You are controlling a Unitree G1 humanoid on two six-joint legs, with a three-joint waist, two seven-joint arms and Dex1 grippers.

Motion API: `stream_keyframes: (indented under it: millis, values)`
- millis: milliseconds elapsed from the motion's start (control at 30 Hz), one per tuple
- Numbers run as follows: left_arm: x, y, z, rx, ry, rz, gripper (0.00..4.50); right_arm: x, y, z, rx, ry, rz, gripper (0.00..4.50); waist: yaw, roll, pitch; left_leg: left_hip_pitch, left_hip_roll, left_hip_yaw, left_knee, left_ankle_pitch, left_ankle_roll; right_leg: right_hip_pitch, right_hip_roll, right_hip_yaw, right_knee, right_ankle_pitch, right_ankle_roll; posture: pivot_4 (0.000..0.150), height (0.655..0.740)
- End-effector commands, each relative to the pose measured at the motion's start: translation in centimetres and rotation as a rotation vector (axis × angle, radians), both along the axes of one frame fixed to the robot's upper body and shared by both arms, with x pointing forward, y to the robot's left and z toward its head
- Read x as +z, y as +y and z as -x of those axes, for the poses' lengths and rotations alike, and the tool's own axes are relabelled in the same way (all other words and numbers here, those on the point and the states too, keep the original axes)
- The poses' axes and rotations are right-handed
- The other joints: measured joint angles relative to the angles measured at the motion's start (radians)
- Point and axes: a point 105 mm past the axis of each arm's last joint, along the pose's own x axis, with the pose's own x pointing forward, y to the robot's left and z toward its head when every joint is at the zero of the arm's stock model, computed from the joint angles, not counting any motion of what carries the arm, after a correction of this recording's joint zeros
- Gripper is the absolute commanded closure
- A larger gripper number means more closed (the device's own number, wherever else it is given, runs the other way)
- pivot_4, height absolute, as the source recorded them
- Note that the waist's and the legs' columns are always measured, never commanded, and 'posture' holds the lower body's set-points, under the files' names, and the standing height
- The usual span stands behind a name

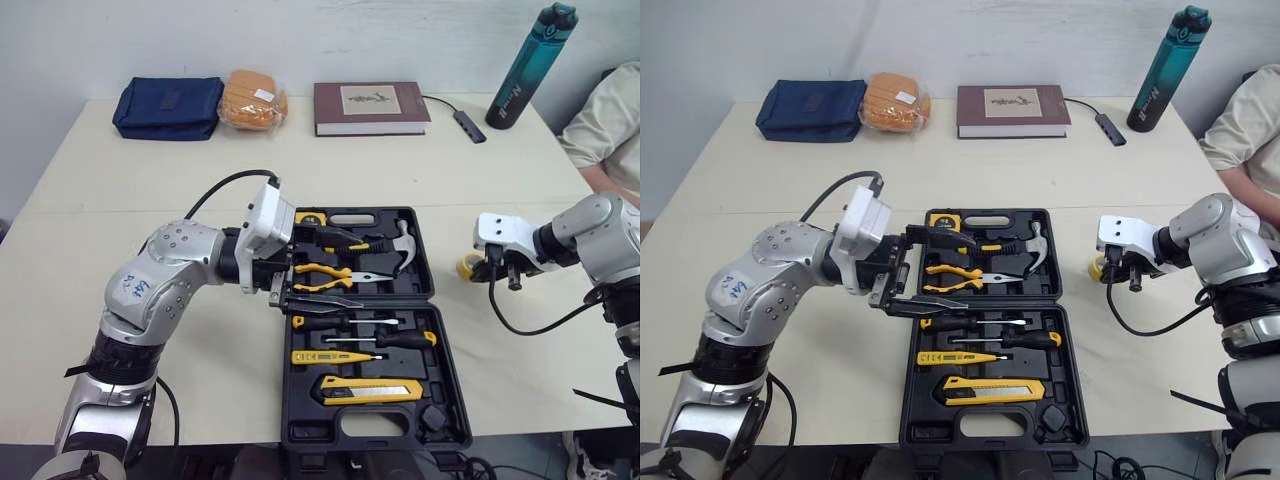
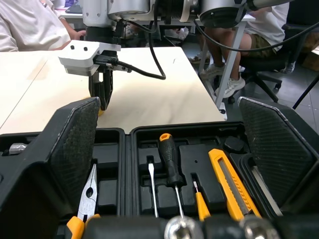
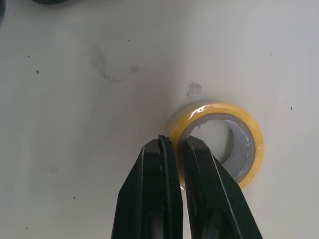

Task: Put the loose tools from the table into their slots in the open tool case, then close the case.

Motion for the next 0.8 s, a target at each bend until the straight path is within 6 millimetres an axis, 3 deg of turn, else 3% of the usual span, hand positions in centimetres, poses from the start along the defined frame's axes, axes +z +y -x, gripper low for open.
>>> stream_keyframes:
  millis: [33, 200, 467, 600, 800]
  values:
    - [0.1, -0.1, 0.7, -0.024, -0.034, 0.001, 0.0, 3.9, 1.8, 2.7, 0.147, -0.031, -0.114, 4.43, 0.004, 0.001, 0.0, 0.0, 0.0, 0.0, 0.0, 0.0, 0.0, 0.0, 0.0, 0.0, 0.0, 0.0, 0.0, 0.15, 0.74]
    - [-1.2, -0.2, 1.3, -0.081, -0.024, -0.039, 0.0, 5.1, 4.8, 8.2, 0.27, -0.014, -0.225, 4.43, 0.006, 0.001, 0.0, 0.0, 0.0, -0.002, 0.001, 0.0, 0.0, 0.001, 0.0, -0.001, 0.0, 0.0, 0.0, 0.15, 0.74]
    - [-3.6, -0.3, 3.0, -0.2, 0.01, -0.115, 0.0, 2.4, 9.2, 16.2, 0.363, 0.075, -0.35, 4.43, 0.01, 0.0, 0.0, 0.001, 0.0, -0.004, 0.0, 0.0, -0.001, 0.005, 0.001, -0.002, -0.002, 0.0, 0.001, 0.15, 0.74]
    - [-4.9, 0.2, 3.7, -0.241, -0.004, -0.165, 0.0, 0.2, 9.3, 18.2, 0.395, 0.067, -0.303, 4.43, 0.017, 0.0, 0.0, 0.002, -0.001, -0.004, 0.0, 0.0, -0.001, 0.006, 0.001, -0.001, -0.003, 0.0, 0.001, 0.15, 0.74]
    - [-5.3, 0.3, 4.6, -0.271, -0.005, -0.174, 0.0, -1.7, 9.5, 19.3, 0.404, 0.064, -0.284, 4.43, 0.022, -0.001, 0.0, 0.003, -0.001, -0.003, 0.0, 0.0, 0.0, 0.006, 0.001, -0.001, -0.004, 0.001, 0.001, 0.15, 0.74]
